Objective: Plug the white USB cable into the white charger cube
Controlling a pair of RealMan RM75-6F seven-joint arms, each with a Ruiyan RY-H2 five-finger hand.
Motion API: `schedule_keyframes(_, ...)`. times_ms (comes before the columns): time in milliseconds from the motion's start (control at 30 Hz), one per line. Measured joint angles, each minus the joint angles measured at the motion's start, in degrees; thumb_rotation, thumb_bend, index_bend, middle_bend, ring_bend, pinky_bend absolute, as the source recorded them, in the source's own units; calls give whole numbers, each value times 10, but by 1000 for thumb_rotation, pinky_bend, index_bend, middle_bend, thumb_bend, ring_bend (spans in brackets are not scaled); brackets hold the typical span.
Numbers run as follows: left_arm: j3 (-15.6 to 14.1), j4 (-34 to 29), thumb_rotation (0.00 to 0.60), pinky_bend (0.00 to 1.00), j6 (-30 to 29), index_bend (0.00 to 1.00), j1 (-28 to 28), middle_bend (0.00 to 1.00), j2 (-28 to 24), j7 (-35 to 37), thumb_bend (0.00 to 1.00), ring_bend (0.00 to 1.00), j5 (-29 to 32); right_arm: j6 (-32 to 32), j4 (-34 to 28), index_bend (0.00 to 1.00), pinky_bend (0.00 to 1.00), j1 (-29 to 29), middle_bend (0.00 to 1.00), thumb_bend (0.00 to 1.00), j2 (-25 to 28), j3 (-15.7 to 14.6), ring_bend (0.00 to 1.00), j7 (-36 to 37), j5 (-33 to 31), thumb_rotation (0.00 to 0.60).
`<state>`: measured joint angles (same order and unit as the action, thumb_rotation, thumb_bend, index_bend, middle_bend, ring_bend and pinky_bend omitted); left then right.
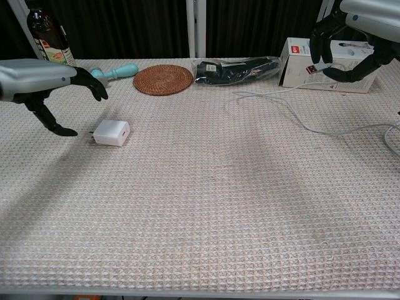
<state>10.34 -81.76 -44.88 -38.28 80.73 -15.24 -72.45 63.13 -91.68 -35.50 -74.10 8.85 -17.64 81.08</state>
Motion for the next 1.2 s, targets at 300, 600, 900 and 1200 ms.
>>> schedule_keyframes(300, -8, 48, 600, 15, 8, 233, -24, 219, 51, -4, 227, 33, 29, -3, 12, 638, 159, 1, 532, 386, -8, -4, 303, 11, -3, 600)
schedule_keyframes(600, -11, 68, 600, 41, 5, 286, -41, 280, 86, -12, 251, 85, 51, 0, 19, 645, 160, 5, 536, 386, -9, -9, 304, 23, -3, 600)
schedule_keyframes(900, -13, 65, 444, 45, -7, 304, -47, 287, 96, -60, 256, 87, 103, 6, 27, 648, 160, 11, 536, 386, -9, -11, 304, 36, -1, 600)
schedule_keyframes(1200, -20, 48, 452, 47, -18, 340, -53, 309, 94, -89, 263, 107, 140, 9, 35, 657, 160, 14, 538, 386, -10, -12, 308, 54, 3, 600)
